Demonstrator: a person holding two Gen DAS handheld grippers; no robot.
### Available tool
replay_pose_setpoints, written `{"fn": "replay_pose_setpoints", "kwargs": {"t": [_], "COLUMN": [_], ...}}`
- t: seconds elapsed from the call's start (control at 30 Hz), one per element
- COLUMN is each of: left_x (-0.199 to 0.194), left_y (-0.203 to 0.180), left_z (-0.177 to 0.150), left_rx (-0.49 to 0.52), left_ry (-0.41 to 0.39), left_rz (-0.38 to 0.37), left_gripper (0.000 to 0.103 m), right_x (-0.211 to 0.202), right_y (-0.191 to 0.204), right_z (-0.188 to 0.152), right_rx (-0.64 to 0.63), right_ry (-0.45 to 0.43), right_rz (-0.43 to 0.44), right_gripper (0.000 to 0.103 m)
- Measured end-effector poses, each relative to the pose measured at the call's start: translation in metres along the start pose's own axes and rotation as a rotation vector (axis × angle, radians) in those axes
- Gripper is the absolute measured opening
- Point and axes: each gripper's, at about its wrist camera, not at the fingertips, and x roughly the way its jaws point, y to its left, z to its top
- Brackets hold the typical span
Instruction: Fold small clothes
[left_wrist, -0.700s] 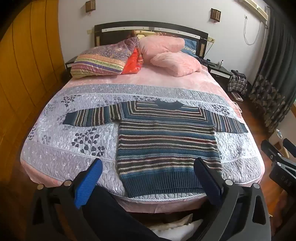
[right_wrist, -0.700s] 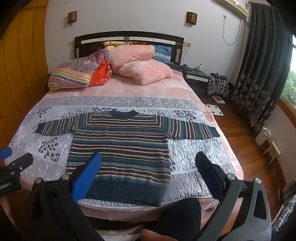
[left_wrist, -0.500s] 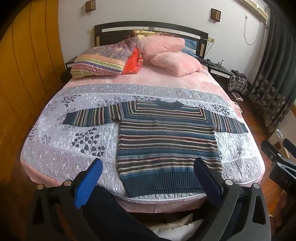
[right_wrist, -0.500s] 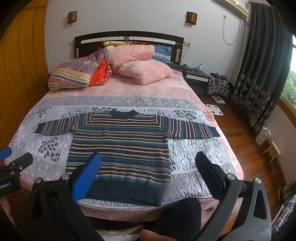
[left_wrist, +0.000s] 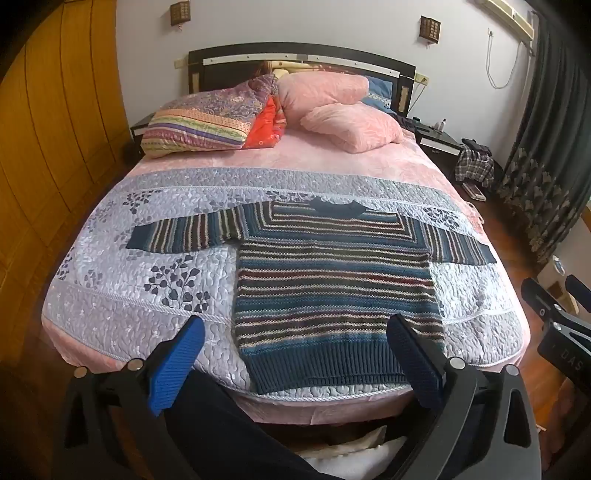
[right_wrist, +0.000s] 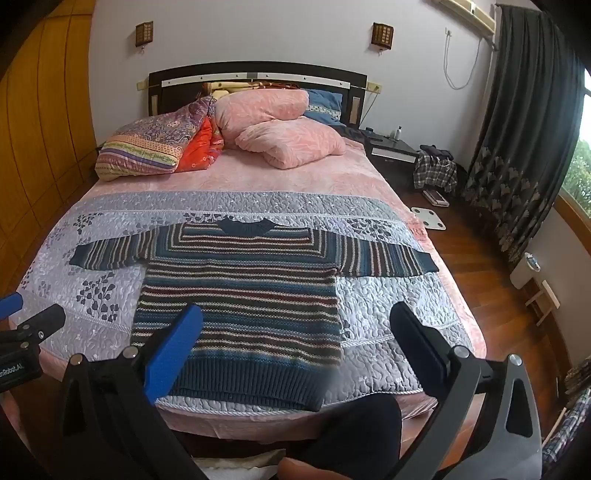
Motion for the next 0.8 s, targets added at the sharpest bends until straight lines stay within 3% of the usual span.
{"fn": "replay_pose_setpoints", "kwargs": {"t": [0.8], "left_x": [-0.0055], "left_y": [-0.0037], "left_z": [0.0043], "left_rx": [0.006], "left_ry": [-0.015], "left_rz": [0.007], "left_gripper": [0.099], "right_x": [0.0000], "right_y": [-0.0024], "right_z": [0.0040], "right_rx": [0.002], "right_ry": [-0.009], "right_rz": [-0.007], "right_gripper": [0.100]}}
